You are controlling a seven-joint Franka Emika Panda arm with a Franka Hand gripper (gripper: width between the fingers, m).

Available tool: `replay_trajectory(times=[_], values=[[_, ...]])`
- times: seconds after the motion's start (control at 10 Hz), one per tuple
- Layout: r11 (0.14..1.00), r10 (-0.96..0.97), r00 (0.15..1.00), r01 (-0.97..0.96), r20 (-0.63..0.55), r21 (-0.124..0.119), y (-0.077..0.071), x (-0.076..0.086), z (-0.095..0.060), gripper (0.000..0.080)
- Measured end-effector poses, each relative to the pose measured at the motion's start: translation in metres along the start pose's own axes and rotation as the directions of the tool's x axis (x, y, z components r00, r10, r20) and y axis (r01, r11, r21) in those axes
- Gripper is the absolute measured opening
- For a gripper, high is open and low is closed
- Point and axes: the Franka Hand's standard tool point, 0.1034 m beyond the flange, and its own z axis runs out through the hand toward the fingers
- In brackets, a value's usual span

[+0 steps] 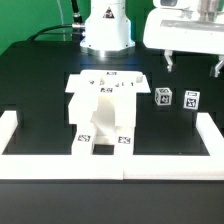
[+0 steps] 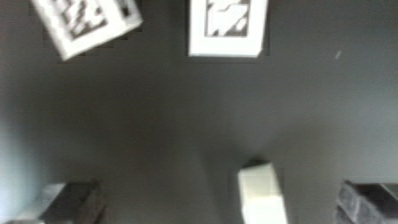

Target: Assemble chair

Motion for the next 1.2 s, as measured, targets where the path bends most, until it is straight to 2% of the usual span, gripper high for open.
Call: replay_trajectory(times=[0.2,0.5,1.2], values=[[1.000,0.006,1.000,-0.006,-0.019,-0.016,-0.016,-0.020,0.025,0.0649],[0.999,-0.016,0.999,0.015,-0.029,-0.035,-0.015,-0.027,0.046,0.0649],[0.998,-0.022,0.999,0.021,-0.025,-0.051,-0.006,-0.029,0.055,0.0649]])
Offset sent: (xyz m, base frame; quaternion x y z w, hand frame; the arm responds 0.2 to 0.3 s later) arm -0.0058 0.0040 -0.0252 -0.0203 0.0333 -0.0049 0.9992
